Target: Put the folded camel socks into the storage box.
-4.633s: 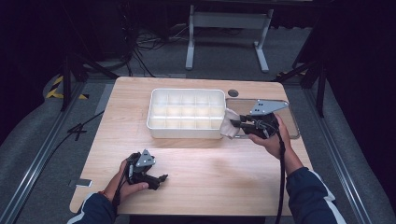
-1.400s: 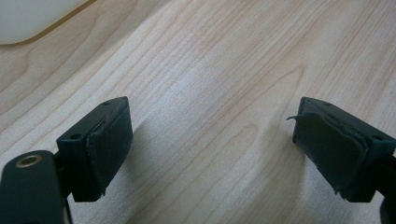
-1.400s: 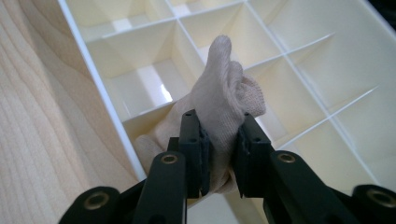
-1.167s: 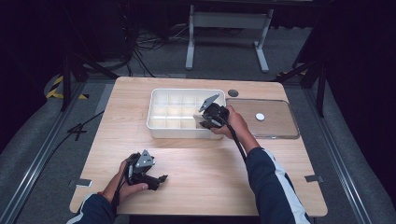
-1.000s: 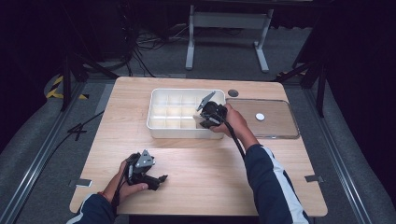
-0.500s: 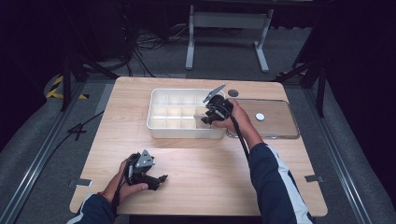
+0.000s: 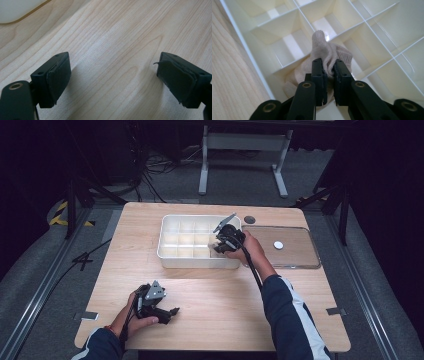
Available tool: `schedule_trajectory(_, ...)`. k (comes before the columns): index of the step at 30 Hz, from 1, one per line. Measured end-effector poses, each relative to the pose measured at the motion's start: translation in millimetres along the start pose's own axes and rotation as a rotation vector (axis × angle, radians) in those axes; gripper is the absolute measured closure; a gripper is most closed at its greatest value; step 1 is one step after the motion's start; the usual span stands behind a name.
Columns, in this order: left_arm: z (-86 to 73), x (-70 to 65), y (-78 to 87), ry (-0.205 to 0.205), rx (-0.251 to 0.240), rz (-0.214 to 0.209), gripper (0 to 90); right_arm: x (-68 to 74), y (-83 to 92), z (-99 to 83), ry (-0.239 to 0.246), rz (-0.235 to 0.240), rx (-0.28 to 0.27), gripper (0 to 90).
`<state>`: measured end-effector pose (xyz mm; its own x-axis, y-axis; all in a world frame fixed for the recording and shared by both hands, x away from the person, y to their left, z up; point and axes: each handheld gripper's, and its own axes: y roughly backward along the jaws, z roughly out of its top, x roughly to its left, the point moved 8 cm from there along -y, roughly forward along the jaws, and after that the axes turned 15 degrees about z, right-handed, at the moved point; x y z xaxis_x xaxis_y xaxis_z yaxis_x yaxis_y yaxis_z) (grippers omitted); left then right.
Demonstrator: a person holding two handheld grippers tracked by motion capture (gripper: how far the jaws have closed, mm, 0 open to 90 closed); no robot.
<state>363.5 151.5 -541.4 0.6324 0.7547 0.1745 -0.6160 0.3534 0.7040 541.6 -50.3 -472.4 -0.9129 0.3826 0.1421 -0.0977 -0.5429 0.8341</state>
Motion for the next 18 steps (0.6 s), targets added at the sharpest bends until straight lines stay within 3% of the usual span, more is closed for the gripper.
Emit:
schedule_trajectory(6,-0.1,-0.3,0.1,0.002,0.000,0.000,12.5,1.3,-6.0,-2.5,0.015,0.004,0.040,82.4)
schedule_trajectory(9,-0.1,-0.1,0.1,0.002,0.001,0.002,12.5,2.3,-14.9,-6.1,0.018,0.006,0.097,82.5)
schedule_trajectory(18,-0.1,-0.3,0.1,0.003,0.000,0.000,12.6,-0.4,-18.5,-7.2,-0.012,0.033,0.128,82.5)
